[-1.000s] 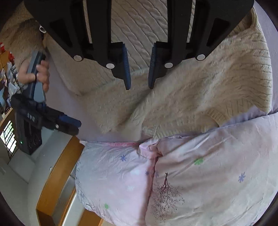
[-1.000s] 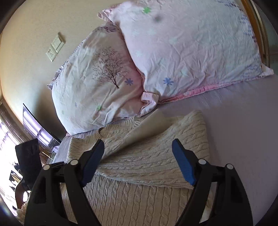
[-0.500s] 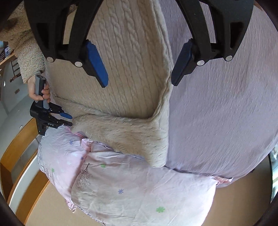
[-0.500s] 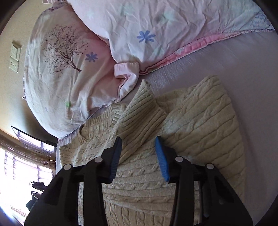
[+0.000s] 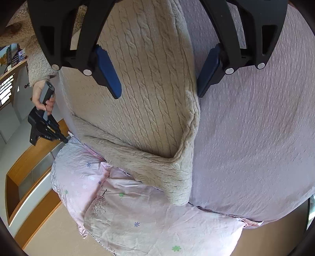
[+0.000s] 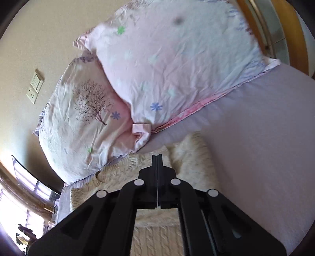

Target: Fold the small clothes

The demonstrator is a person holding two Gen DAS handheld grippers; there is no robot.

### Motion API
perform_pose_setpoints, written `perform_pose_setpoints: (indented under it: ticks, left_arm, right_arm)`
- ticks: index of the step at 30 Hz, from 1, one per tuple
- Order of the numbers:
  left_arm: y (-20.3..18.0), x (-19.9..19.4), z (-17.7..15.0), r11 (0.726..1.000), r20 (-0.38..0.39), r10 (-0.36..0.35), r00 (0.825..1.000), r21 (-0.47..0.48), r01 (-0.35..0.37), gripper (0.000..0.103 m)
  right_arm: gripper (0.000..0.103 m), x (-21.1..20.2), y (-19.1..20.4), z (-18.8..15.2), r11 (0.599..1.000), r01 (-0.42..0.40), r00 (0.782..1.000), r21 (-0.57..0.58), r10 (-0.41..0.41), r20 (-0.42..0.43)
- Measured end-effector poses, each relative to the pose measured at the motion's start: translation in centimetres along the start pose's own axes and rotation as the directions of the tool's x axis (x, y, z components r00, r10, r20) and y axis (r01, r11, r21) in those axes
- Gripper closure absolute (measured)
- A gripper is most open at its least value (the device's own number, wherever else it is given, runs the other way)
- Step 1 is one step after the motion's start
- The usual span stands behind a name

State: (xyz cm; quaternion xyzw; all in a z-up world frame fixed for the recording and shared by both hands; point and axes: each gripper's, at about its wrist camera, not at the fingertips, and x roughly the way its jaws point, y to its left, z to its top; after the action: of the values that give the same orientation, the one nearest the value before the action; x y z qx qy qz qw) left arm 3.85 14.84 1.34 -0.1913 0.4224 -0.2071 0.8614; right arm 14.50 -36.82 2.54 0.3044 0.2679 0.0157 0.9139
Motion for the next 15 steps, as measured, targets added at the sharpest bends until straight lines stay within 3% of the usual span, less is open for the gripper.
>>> perform_pose_setpoints:
  ticks: [3, 5, 6, 9, 12, 15]
  left_arm:
    - [0.0, 0.0, -0.1, 1.000, 0.008, -0.007, 1.000, -0.004, 0.007, 0.025]
    - [-0.1, -0.1, -0.2, 1.000, 0.008, -0.011, 1.000, -0.017, 0.011, 0.025]
    - [-0.2, -0.1, -0.3, 1.000, 0.008, -0.012, 1.000, -0.021, 0.012, 0.025]
    - [-0.5, -0.6, -1.1, 1.000, 0.006, -0.008, 1.000, -0.017, 0.008, 0.025]
    - [-0.7, -1.1, -1.9, 1.000, 0.006, -0.012, 1.000, -0.014, 0.013, 0.025]
    - [-0.6, -1.6, -2.6, 0.999, 0.009, -0.027, 1.000, -0.021, 0.027, 0.025]
  right_arm:
    - [0.095, -0.3, -2.4, -0.7, 0.998, -0.017, 0.997, 0.064, 0.022, -0.069]
    - [0.068, 0.3, -3.9, -0.7, 0.986, -0.091, 0.985, 0.139, 0.110, -0.132]
    - [0.049, 1.0, -3.4, -0.9, 0.981, -0.123, 0.978, 0.148, 0.145, -0.152]
    - [0.053, 3.3, -1.0, -0.8, 0.991, -0.091, 0.974, 0.097, 0.109, -0.199]
    - [0.060, 6.4, -0.5, -0.8, 0.987, -0.032, 0.958, 0.157, 0.075, -0.278]
    - [0.062, 8.1, -0.9, -1.2, 0.982, 0.044, 0.961, 0.186, 0.009, -0.278]
